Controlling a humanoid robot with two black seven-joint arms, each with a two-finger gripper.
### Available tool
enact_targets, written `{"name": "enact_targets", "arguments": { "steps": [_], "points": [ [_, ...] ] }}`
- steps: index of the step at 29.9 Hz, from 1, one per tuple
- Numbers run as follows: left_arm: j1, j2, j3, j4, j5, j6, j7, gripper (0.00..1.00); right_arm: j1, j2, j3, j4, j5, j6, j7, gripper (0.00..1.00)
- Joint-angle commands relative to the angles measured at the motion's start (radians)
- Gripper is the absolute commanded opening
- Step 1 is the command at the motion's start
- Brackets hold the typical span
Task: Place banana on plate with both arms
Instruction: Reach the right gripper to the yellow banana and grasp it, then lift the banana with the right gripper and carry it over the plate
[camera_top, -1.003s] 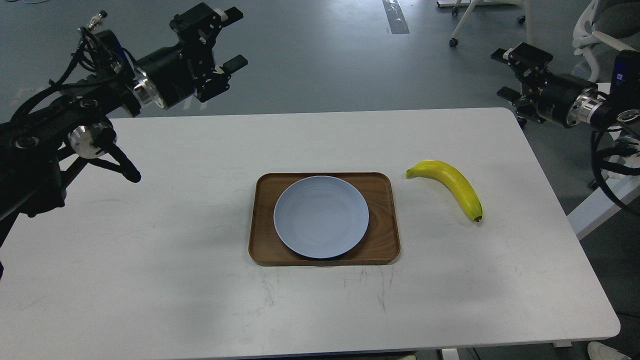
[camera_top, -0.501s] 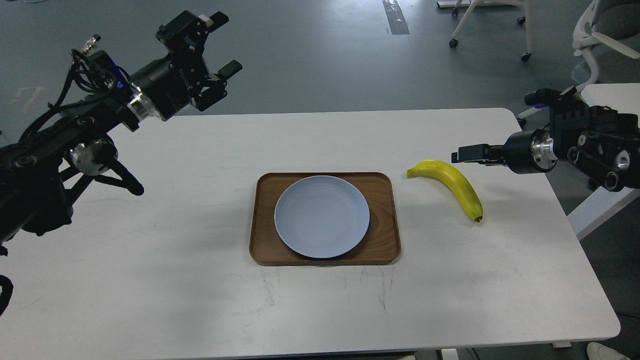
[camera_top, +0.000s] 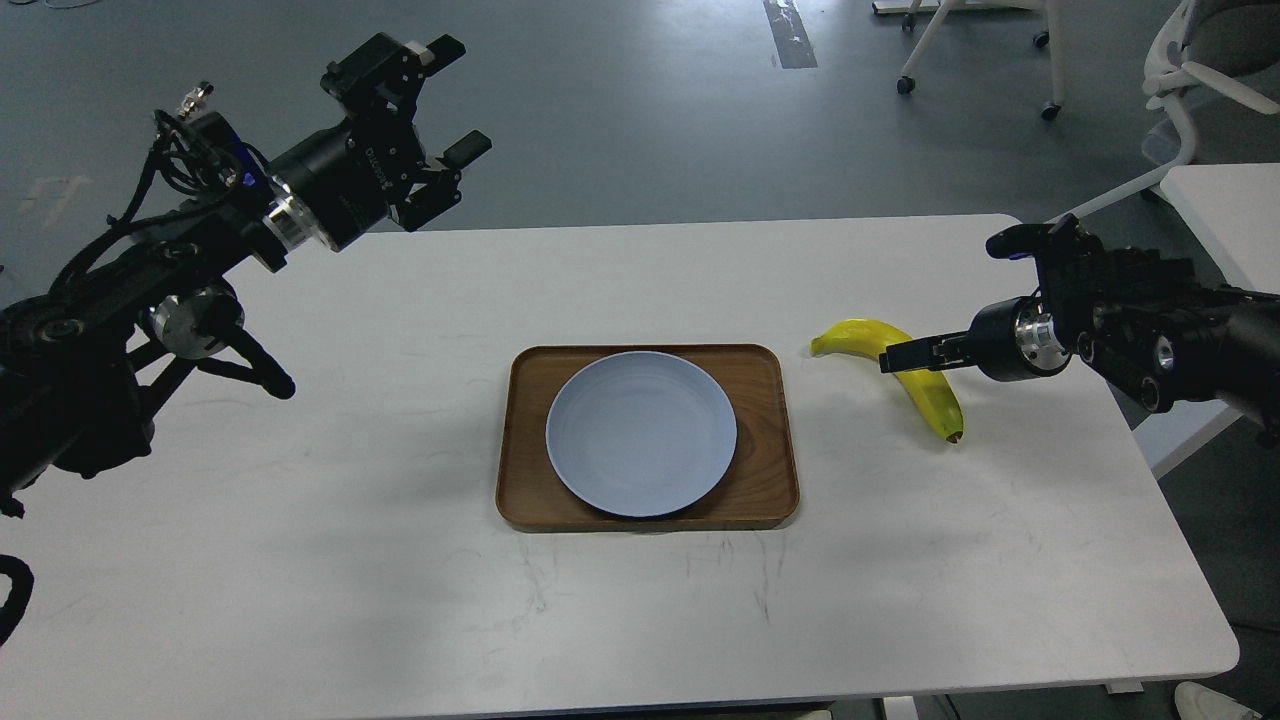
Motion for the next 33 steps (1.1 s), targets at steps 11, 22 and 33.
{"name": "enact_targets", "arguments": {
  "steps": [11, 22, 33],
  "points": [
    [0.0, 0.01, -0.001, 0.0, 0.001, 0.002, 0.0, 0.99, -0.022, 0.019, -0.033, -0.039, 0.002, -0.01, 0.0, 0.93],
    [0.0, 0.011, -0.001, 0.0, -0.001, 0.002, 0.0, 0.99, -0.045, 0.038, -0.033, -0.04, 0.002, -0.03, 0.0, 0.84],
    [0.002, 0.011, -0.001, 0.0, -0.001, 0.002, 0.0, 0.99, -0.027, 0.038, -0.033, -0.013, 0.009, -0.023, 0.0, 0.11]
  ]
}}
